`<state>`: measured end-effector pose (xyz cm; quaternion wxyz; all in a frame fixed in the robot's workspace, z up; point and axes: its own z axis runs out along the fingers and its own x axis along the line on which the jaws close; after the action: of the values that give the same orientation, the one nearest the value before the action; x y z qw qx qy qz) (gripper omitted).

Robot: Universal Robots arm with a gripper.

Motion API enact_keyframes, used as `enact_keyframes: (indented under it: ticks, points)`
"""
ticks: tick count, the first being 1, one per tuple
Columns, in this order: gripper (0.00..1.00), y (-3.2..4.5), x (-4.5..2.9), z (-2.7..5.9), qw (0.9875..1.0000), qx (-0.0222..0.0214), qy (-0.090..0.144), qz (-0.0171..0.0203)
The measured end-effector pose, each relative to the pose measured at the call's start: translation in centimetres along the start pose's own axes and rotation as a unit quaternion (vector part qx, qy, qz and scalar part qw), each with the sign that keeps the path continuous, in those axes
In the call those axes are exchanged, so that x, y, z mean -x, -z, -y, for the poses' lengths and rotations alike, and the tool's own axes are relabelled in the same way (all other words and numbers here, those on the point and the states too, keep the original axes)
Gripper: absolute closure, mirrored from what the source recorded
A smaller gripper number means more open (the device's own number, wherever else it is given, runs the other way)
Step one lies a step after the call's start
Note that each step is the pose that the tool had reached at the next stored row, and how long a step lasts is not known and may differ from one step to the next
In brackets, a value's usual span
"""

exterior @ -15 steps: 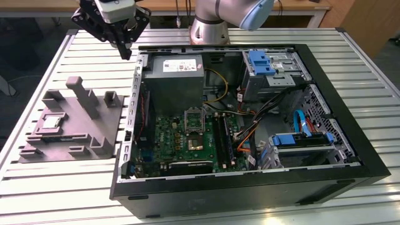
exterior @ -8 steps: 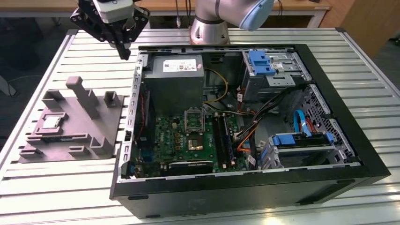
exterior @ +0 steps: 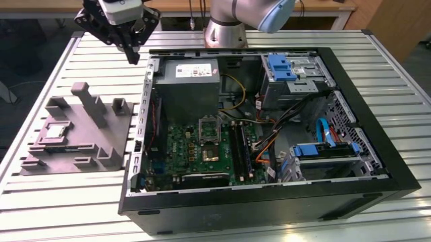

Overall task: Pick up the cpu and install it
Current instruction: 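Reach for the cpu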

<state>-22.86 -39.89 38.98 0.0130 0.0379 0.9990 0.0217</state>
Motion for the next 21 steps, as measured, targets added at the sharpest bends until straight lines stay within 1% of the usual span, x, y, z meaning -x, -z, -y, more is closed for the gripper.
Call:
enact_keyframes:
  ticks: [21]
  points:
    - [0.89,0.01,-0.56,0.04,1.0,0.0,0.0,0.0]
